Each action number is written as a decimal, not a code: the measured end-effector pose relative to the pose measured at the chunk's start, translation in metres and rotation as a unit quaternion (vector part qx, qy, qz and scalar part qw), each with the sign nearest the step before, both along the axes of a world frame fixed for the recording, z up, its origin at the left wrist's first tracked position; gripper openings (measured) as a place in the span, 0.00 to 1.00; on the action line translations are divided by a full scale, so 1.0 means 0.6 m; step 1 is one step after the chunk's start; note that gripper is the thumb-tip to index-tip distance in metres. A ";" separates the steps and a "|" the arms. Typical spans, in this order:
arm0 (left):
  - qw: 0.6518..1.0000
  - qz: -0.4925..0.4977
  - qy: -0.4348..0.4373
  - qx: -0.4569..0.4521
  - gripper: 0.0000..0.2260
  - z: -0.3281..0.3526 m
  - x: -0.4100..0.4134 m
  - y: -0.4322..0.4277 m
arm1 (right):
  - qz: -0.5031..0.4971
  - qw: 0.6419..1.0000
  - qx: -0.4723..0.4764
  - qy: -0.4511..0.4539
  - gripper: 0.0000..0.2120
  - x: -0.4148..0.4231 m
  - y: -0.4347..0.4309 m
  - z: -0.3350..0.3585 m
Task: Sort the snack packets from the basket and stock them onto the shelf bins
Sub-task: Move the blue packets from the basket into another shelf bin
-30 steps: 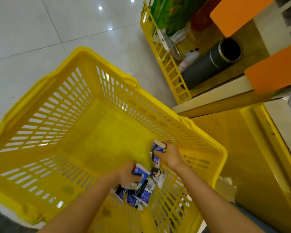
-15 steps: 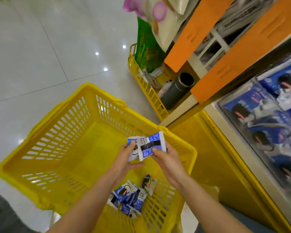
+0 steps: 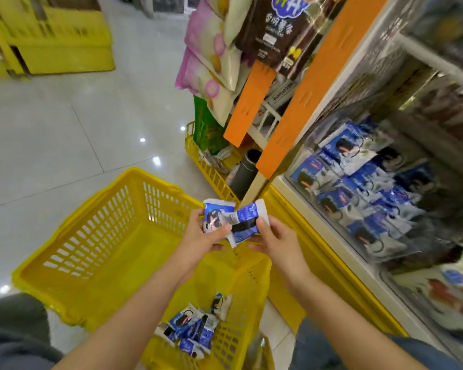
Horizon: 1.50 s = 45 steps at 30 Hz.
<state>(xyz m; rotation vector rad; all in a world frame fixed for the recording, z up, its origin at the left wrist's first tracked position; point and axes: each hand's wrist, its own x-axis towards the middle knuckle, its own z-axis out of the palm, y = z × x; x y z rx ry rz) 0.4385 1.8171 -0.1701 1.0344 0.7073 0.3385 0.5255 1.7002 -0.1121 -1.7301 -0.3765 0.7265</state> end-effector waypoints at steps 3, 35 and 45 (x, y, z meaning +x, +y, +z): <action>0.994 0.004 -0.028 -0.101 0.12 0.041 -0.002 -0.012 | 0.021 0.980 0.038 -0.193 0.10 0.002 -0.021 0.034; 0.991 -0.047 -0.112 0.050 0.01 0.176 0.048 0.001 | 0.043 0.987 -0.097 -0.121 0.11 0.049 -0.066 0.176; 0.994 -0.048 -0.090 0.042 0.04 0.176 0.093 -0.007 | -0.167 0.974 -0.059 -0.140 0.11 0.211 -0.087 0.212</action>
